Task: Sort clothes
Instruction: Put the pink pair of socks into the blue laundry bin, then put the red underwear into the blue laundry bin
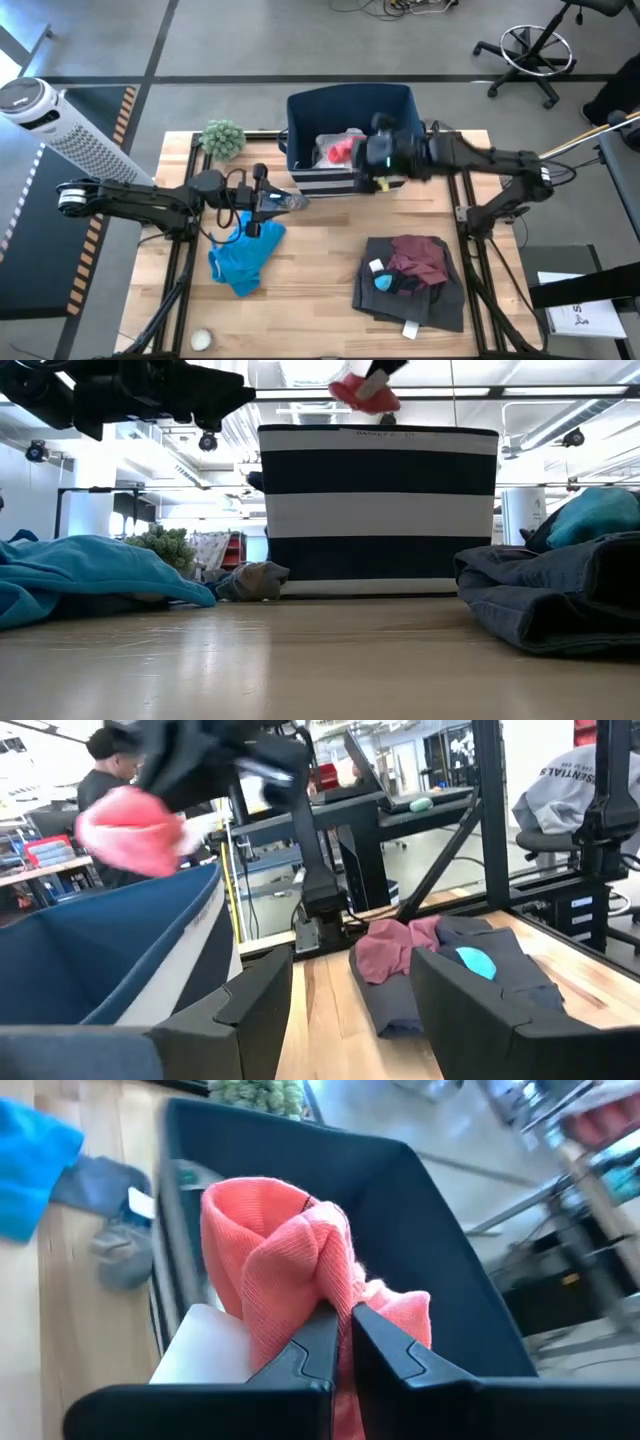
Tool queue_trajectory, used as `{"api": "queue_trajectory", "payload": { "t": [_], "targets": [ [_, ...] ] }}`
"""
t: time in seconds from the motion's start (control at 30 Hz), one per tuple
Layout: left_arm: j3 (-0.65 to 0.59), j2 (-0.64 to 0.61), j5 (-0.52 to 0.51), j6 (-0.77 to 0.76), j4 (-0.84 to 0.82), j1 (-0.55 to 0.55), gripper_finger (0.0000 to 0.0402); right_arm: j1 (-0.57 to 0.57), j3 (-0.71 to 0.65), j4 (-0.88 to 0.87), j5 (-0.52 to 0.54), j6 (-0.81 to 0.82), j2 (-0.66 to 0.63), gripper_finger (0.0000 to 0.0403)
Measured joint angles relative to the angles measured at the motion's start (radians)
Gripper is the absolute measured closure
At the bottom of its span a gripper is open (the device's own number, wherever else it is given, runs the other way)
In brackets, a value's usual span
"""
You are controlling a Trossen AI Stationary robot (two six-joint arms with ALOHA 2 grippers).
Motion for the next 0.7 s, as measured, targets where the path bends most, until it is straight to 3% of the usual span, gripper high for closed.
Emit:
{"api": "queue_trajectory", "payload": {
  "t": [0.13, 0.23, 0.57, 0.7],
  "targets": [
    [0.000, -0.011, 0.000, 0.000, -0.007, 0.000, 0.0213, -0.153, 0.031, 0.001, -0.184, 0.013, 0.000, 0.0396],
    [0.000, -0.015, 0.000, 0.000, -0.007, 0.000, 0.0213, -0.218, 0.044, 0.001, -0.248, 0.017, 0.000, 0.0371],
    [0.000, -0.015, 0.000, -0.019, -0.005, 0.000, 0.0188, -0.244, 0.055, -0.006, -0.227, -0.006, 0.000, 0.0188],
    [0.000, -0.015, 0.000, -0.019, -0.004, 0.000, 0.0178, -0.241, 0.054, -0.037, -0.227, -0.005, 0.000, 0.0147]
  ]
}}
